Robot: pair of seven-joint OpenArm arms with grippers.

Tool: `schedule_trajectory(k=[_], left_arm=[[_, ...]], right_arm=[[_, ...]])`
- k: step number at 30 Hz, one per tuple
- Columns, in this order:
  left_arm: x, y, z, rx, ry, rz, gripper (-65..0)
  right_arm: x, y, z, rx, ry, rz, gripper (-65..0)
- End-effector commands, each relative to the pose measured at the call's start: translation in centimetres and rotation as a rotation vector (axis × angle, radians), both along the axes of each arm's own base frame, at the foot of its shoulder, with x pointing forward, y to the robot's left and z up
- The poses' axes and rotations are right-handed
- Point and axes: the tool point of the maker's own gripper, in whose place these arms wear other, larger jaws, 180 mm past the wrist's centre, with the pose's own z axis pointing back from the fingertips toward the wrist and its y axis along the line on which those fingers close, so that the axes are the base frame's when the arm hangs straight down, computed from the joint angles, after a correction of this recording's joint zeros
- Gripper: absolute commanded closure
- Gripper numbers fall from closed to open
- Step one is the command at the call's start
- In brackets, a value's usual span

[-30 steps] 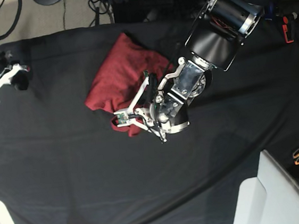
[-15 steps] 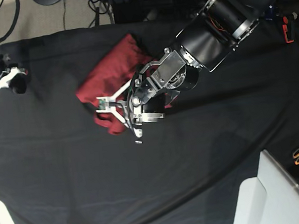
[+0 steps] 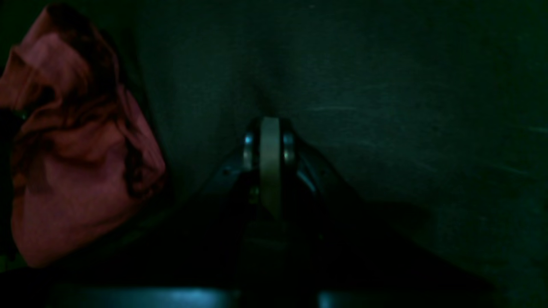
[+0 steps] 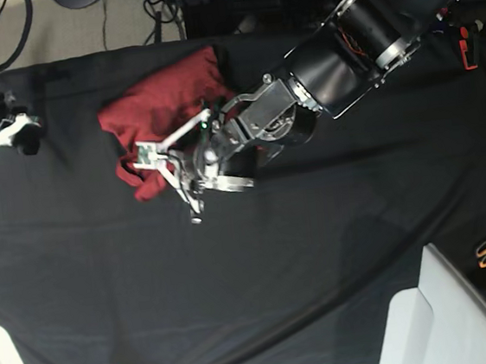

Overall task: Fold the T-shirt properly
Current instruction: 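Fold the grasped side over the shirt toward the right gripper, then press the folded side flat with the left gripper while the right gripper holds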

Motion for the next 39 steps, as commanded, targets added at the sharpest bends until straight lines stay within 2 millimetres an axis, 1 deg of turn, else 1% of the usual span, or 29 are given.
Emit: schedule_trajectory(k=[1, 5, 8, 11, 12, 14, 16, 17, 18, 21, 23, 26, 28, 30, 31, 33, 34, 36, 39], left_arm=[[-0.6, -1.3, 0.5, -0.029, 0.014, -0.046, 0.0], [-1.2, -1.5, 0.3, -0.011, 0.011, -0.085, 0.0], [-0.4, -1.0, 0.6, -0.009, -0.004, -0.091, 0.0], [0.1, -1.2, 0.9, -0.022, -0.012, -0.096, 0.0], [0.1, -0.7, 0.8, -0.016, -0.011, -0.093, 0.0], [0.7, -0.3, 1.0, -0.013, -0.021, -0.089, 0.0], [0.8, -0.3, 1.1, -0.022, -0.020, -0.093, 0.0], [1.0, -0.2, 1.2, -0.020, -0.024, -0.091, 0.0], [1.2, 0.1, 1.1, -0.017, -0.024, -0.086, 0.0], [1.3, 0.1, 1.2, -0.021, -0.024, -0.080, 0.0], [1.3, 0.0, 1.2, -0.022, -0.023, -0.080, 0.0], [1.2, -0.2, 1.3, -0.025, -0.023, -0.082, 0.0], [1.2, -0.3, 1.3, -0.027, -0.023, -0.083, 0.0], [1.2, -0.3, 1.3, -0.028, -0.022, -0.082, 0.0], [1.2, -0.3, 1.3, -0.028, -0.022, -0.082, 0.0], [1.2, -0.3, 1.3, -0.028, -0.022, -0.081, 0.0], [1.2, -0.3, 1.3, -0.028, -0.022, -0.081, 0.0], [1.2, -0.3, 1.3, -0.028, -0.022, -0.081, 0.0], [1.3, -0.3, 1.3, -0.028, -0.024, -0.081, 0.0]], right_arm=[[1.3, -1.0, 1.4, -0.019, -0.053, 0.000, -0.9], [1.2, -1.4, 1.5, -0.026, -0.054, -0.005, -0.9], [1.2, -1.4, 1.5, -0.026, -0.053, -0.005, -0.9], [1.1, -1.4, 1.4, -0.026, -0.051, -0.005, -0.9], [1.1, -1.4, 1.4, -0.026, -0.051, -0.006, -0.9], [0.8, -1.4, 0.9, -0.050, -0.020, 0.002, -0.8], [0.2, -2.1, -0.1, -0.109, 0.031, -0.016, -0.8], [-0.1, -1.9, -0.5, -0.122, 0.048, -0.019, -0.8], [-0.3, -1.5, -1.0, -0.132, 0.063, -0.013, -0.8], [0.1, -0.3, -1.6, -0.140, 0.080, -0.003, -0.8], [-0.1, 0.7, -2.7, -0.134, 0.109, 0.002, -0.8], [-0.2, 2.7, -4.4, -0.136, 0.157, 0.058, -0.8], [-0.1, 3.9, -5.0, -0.114, 0.167, 0.071, -0.8], [-0.2, 4.4, -5.1, -0.105, 0.171, 0.077, -0.8], [-0.3, 5.2, -5.3, -0.094, 0.174, 0.086, -0.8], [-0.7, 6.3, -5.6, -0.082, 0.184, 0.105, -0.8], [-1.4, 6.7, -5.9, -0.078, 0.198, 0.116, -0.8], [-2.4, 8.6, -6.4, -0.056, 0.214, 0.141, -0.8], [-3.2, 9.6, -6.3, -0.055, 0.216, 0.168, -0.8]])
